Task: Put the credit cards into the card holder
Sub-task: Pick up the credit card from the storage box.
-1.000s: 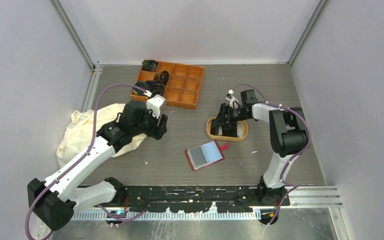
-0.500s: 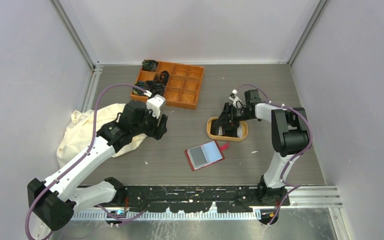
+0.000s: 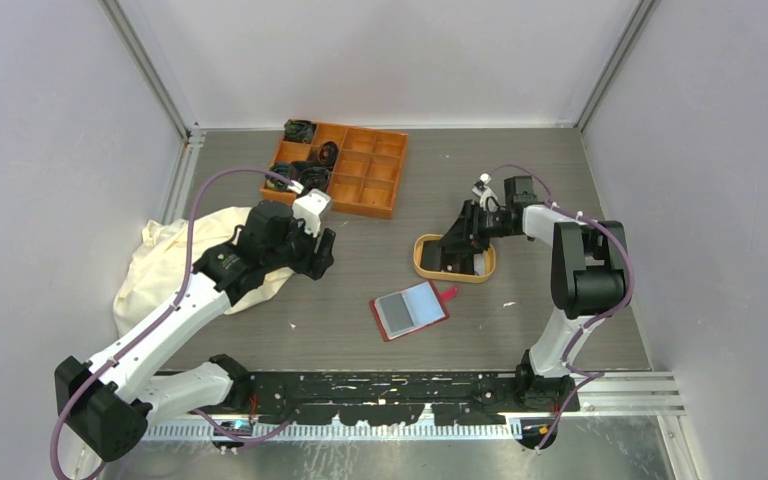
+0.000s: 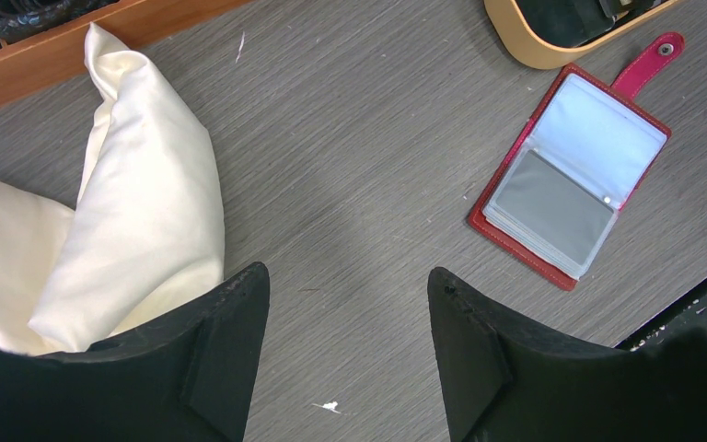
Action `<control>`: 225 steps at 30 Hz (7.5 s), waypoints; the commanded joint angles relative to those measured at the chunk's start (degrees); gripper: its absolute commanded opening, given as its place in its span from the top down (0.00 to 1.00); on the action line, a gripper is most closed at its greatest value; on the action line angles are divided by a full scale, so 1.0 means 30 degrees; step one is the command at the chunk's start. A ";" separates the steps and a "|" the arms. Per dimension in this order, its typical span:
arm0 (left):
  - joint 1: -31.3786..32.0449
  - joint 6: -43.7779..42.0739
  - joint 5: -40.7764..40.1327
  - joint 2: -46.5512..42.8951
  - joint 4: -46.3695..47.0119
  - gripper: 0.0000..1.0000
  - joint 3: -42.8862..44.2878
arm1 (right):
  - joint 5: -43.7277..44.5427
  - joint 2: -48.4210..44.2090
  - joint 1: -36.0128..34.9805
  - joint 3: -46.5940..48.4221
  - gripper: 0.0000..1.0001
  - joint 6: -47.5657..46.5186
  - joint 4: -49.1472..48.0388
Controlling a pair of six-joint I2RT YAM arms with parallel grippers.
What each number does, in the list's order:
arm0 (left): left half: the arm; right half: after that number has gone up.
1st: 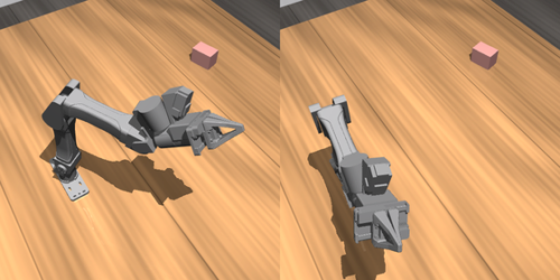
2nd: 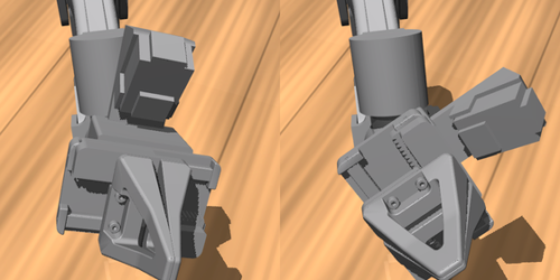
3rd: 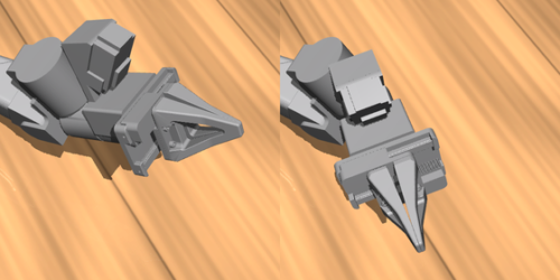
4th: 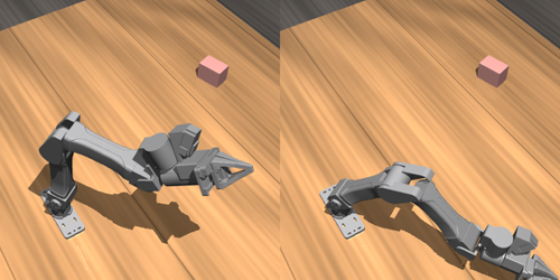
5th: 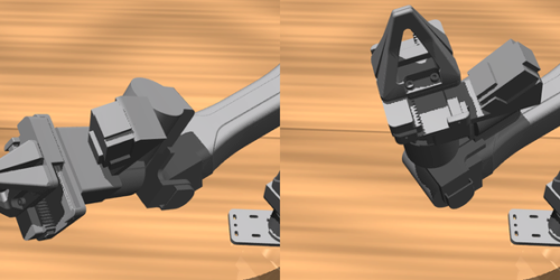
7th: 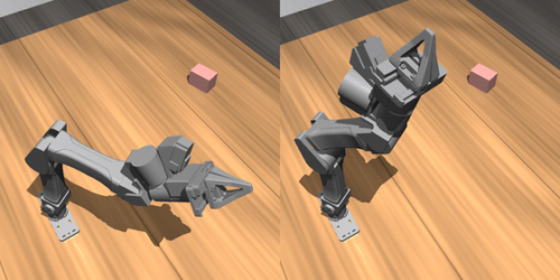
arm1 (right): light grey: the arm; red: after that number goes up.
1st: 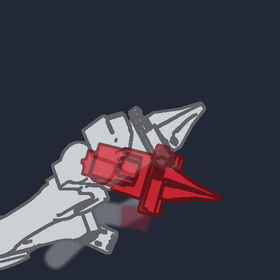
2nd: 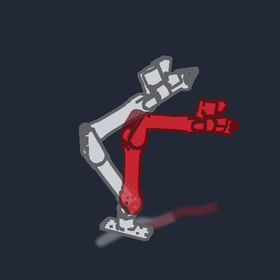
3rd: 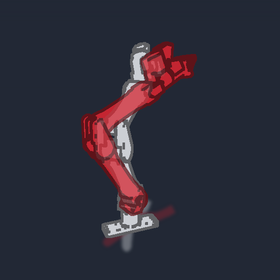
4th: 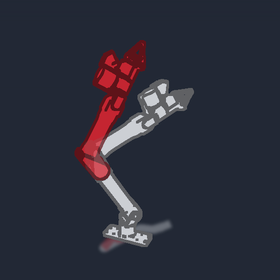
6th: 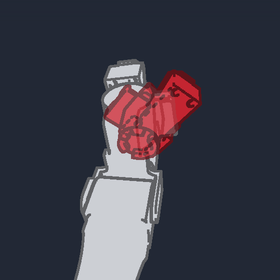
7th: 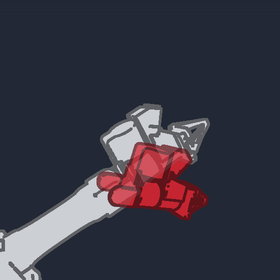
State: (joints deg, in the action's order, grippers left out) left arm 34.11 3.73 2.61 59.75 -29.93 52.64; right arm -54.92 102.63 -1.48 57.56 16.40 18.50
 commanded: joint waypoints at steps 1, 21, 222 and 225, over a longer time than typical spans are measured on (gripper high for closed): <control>-0.0007 -0.0378 0.0001 -0.0287 0.0211 0.36 0.0505 | 0.0927 -0.0452 0.0169 0.0528 0.57 -0.0396 0.0860; -0.0004 -0.0327 0.0299 -0.0152 0.0109 0.36 0.0586 | 0.4107 -0.0954 -0.0155 0.1129 0.45 -0.1886 0.2254; 0.5271 0.9377 1.1047 0.6182 2.3971 1.00 -0.7384 | -0.3713 -0.7128 -0.7204 0.0920 0.68 -1.8140 1.0692; 0.5271 0.9344 1.0909 0.6143 2.3866 1.00 -0.7347 | -0.3944 -0.6935 -0.7313 0.1359 0.98 -1.9595 1.2110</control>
State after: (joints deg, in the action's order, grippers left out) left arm 49.67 32.38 34.79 79.15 40.29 28.25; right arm -65.39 81.38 -22.85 59.46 -37.32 50.76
